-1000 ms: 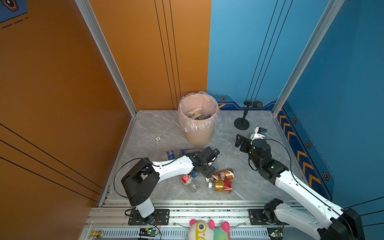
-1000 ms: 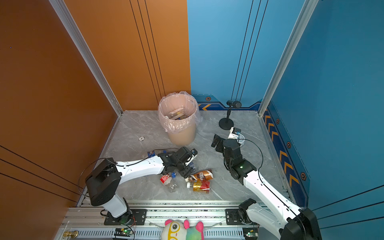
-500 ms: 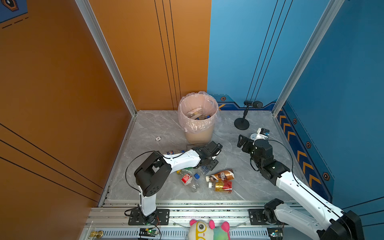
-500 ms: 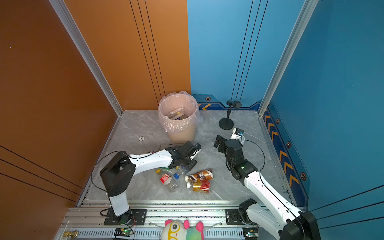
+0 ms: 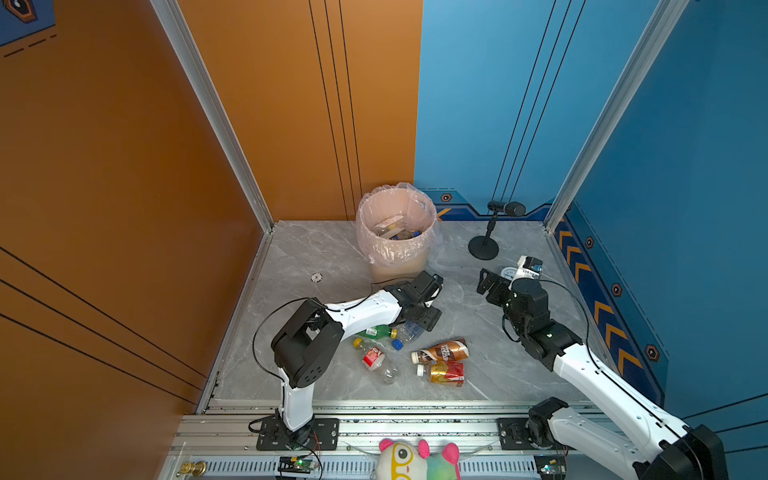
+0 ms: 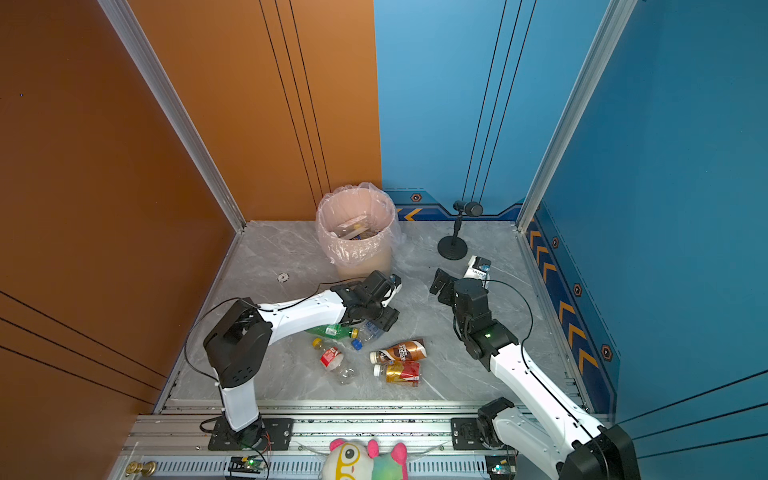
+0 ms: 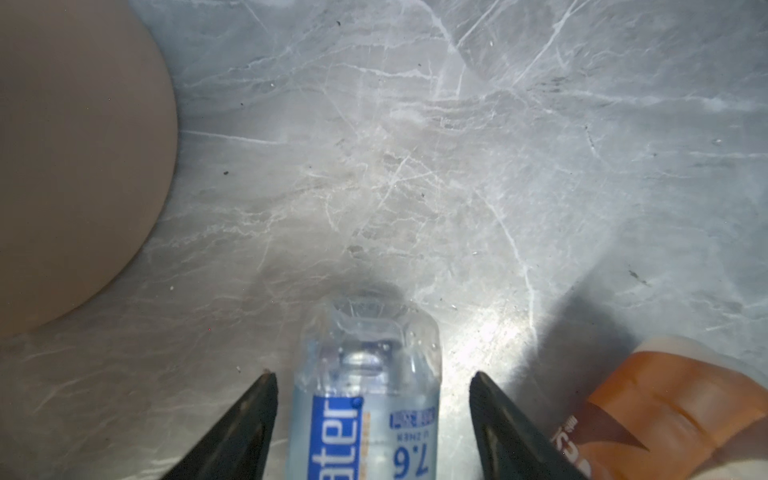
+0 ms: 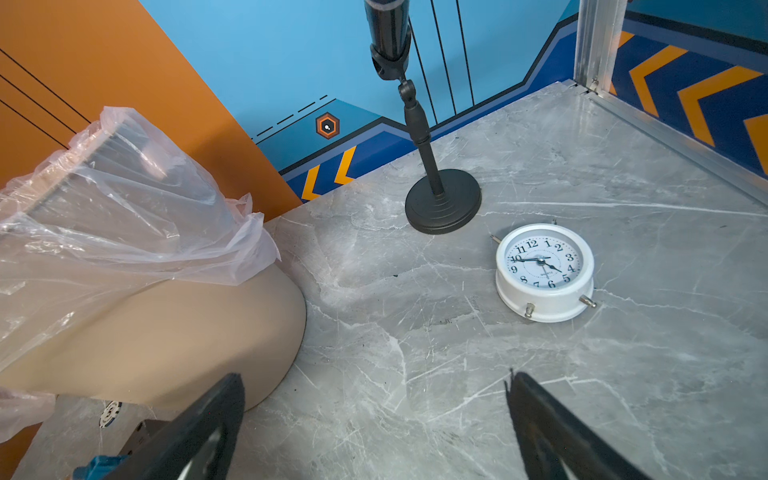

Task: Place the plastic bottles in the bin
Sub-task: 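Close the left gripper on the soda water bottle's neck, then lift the soda water bottle and carry it over the bin with the left gripper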

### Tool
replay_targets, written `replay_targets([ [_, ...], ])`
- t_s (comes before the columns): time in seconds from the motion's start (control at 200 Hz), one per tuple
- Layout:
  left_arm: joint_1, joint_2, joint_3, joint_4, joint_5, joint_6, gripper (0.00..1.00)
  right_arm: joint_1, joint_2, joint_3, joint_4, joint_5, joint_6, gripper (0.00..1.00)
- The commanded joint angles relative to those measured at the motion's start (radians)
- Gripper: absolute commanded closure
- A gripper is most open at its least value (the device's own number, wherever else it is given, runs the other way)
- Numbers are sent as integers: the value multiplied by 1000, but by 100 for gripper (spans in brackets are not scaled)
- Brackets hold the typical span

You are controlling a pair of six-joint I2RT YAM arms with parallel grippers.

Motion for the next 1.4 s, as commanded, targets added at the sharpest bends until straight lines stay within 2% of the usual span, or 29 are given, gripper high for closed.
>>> replay_targets([
  [0.0,7,-52,-38,-59,24,-38,24,-11,-19,-11,-14,-16,13,0],
  [0.135,2,-77,-94,-62,17,-63,22,-13,-29,-12,-21,-14,13,0],
  [0.27,-4,-44,-98,-62,17,-72,22,-17,-32,-9,-27,-9,12,0],
  [0.471,-7,11,-47,-54,34,-74,41,-29,-65,-3,-46,-1,3,0],
  [0.791,-4,5,13,-57,42,-77,54,-48,-103,-14,-65,2,1,0],
  [0.961,3,-150,13,-40,46,-85,55,-55,-101,-14,-60,-5,3,0],
  [1.096,24,-357,-25,62,94,-102,57,-58,-94,-18,-46,-14,12,0],
  [1.282,32,-635,-195,301,4,-58,60,-61,-79,-25,-30,-29,23,0],
  [1.397,58,-726,-227,309,-62,-31,61,-62,-64,-21,-25,-39,24,0],
])
